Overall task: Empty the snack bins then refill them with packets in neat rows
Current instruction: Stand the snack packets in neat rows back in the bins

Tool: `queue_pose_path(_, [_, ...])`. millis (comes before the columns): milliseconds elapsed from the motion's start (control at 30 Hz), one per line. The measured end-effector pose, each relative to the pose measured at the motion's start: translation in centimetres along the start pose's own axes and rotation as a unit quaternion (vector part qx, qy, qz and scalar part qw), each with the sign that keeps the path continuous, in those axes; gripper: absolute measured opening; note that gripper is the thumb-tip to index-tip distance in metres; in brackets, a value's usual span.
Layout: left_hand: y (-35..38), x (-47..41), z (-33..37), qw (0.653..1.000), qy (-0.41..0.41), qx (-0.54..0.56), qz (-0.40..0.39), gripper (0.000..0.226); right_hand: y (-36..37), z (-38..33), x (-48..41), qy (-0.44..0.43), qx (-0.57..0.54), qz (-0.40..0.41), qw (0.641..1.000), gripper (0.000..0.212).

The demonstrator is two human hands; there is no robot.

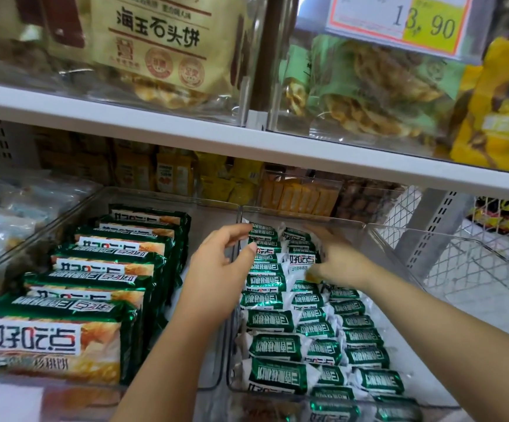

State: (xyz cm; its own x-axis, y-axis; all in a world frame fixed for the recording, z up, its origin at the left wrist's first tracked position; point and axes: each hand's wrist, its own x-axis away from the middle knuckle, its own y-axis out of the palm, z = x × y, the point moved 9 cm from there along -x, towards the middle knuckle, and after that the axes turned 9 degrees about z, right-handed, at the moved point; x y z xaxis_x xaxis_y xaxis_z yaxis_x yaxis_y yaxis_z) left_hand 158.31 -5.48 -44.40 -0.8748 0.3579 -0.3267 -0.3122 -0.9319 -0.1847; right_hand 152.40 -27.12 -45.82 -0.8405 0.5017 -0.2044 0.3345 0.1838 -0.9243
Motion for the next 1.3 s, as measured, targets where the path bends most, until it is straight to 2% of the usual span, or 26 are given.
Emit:
queue_pose_path(67, [0.0, 0.0, -0.1, 1.0, 0.0, -0.002, 0.001, 0.03, 0.8, -0.6, 0.2, -0.033, 0.062, -0.03, 0.997, 0.081])
queue_pose_path(133, [0.0, 0.0, -0.1, 1.0, -0.002, -0.001, 0.001, 0.03, 1.1, -0.8, 0.5, -0.045, 0.089, -0.017, 0.995, 0.07])
queue_pose_path(333, [0.0, 0.0, -0.1, 1.0, 0.002, 0.003, 0.004, 0.03, 0.5, -0.4, 1.3, -0.042, -0.004, 0.072, 0.996, 0.058])
queue_pose_path(500, [0.0, 0.0, 0.0, 1.0, 0.0, 0.003, 0.004, 0.03, -0.4, -0.1, 1.7, -0.046, 0.067, 0.106, 0.991, 0.058])
queue_pose_path(667, [0.0, 0.0, 0.0, 1.0, 0.003, 0.002, 0.003, 0.029, -0.9, -0.9, 2.7, -0.072, 0.064, 0.157, 0.983, 0.036])
queue_pose_path(800, [0.1, 0.0, -0.1, 1.0, 0.003, -0.001, 0.0, 0.029, -0.8, -0.8, 2.9, -0.075, 0.029, 0.149, 0.986, 0.029])
queue_pose_path(867, [0.1, 0.0, -0.1, 1.0, 0.003, -0.002, 0.0, 0.029, -0.9, -1.1, 2.9, -0.079, 0.027, 0.137, 0.987, 0.032])
queue_pose_path(967, [0.1, 0.0, -0.1, 1.0, 0.0, 0.001, -0.001, 0.029, -0.8, -1.3, 2.3, -0.075, 0.052, 0.105, 0.99, 0.04])
queue_pose_path(1133, [0.1, 0.1, -0.1, 1.0, 0.001, 0.002, -0.003, 0.029, -1.1, -1.0, 1.5, -0.048, 0.099, 0.035, 0.993, 0.032])
queue_pose_path(1300, [0.0, 0.1, 0.0, 1.0, 0.001, 0.003, -0.003, 0.031, -1.1, -1.6, 1.3, -0.048, 0.041, 0.022, 0.998, 0.032])
